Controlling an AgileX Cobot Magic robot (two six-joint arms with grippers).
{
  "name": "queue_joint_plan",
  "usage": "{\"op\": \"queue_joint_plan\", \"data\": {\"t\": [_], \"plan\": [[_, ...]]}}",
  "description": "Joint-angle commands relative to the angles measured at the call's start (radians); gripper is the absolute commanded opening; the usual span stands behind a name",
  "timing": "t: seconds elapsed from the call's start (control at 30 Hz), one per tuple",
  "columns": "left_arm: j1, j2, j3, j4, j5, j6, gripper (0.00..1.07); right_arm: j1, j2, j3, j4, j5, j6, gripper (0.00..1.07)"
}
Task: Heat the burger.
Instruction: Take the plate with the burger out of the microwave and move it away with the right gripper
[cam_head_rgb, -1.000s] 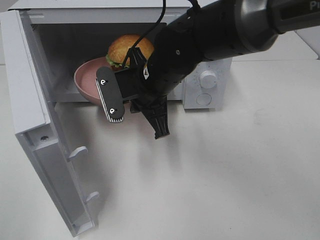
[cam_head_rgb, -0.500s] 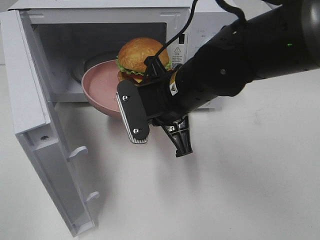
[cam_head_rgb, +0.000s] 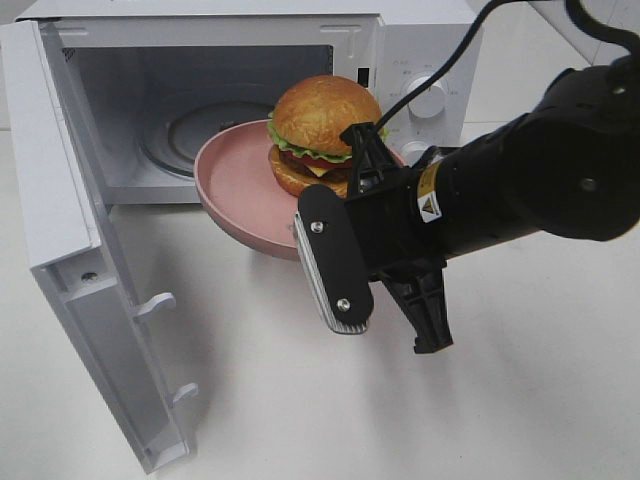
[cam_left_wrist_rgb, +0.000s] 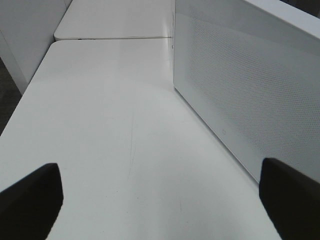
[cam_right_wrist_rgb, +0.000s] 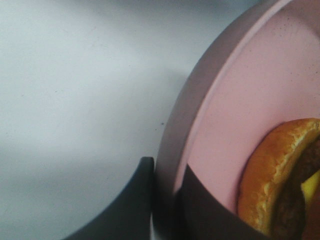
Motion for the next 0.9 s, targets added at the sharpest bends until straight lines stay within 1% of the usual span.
{"op": "queue_joint_plan", "data": {"t": [0.03,0.1,0.13,0.17,0.2,0.27,0.3,0.37,0.47,0.6,0.73,0.9], "plan": [[0.001,-0.020,0.006,-0.009,-0.003,-0.007,1.00,-0.001,-0.100,0.058,-0.025,-0.062,-0.019,0.00],[0.001,-0.020,0.006,-0.009,-0.003,-0.007,1.00,-0.001,-0.120,0.071,-0.025,-0.061,-0.019,0.00],[0.001,-0.020,0.006,-0.009,-0.003,-0.007,1.00,-0.001,-0.159,0.103,-0.028,-0.060,-0.019,0.00],[0.001,-0.020,0.006,-0.009,-0.003,-0.007,1.00,-0.001,-0.159,0.103,-0.028,-0.060,-0.019,0.00],[0.001,-0.020,0.006,-0.009,-0.003,-0.007,1.00,-0.001,-0.195,0.134,-0.046,-0.057,-0.020,0.00],[0.001,-0.020,0.006,-0.009,-0.003,-0.007,1.00,-0.001,-0.211,0.145,-0.051,-0.054,-0.020,0.00],[0.001,-0.020,0.006,-0.009,-0.003,-0.007,1.00,-0.001,-0.251,0.169,-0.051,-0.037,-0.019,0.00],[0.001,-0.020,0.006,-0.009,-0.003,-0.007,1.00,-0.001,-0.266,0.177,-0.051,-0.027,-0.019,0.00],[0.001,-0.020,0.006,-0.009,-0.003,-0.007,1.00,-0.001,-0.343,0.219,-0.051,0.020,-0.019,0.00],[0.001,-0.020,0.006,-0.009,-0.003,-0.007,1.00,-0.001,-0.390,0.242,-0.052,0.054,-0.019,0.00],[0.001,-0.020,0.006,-0.009,-0.003,-0.007,1.00,-0.001,-0.470,0.282,-0.086,0.111,-0.003,0.00],[0.001,-0.020,0.006,-0.009,-0.003,-0.007,1.00,-0.001,-0.528,0.290,-0.121,0.184,0.038,0.00]]}}
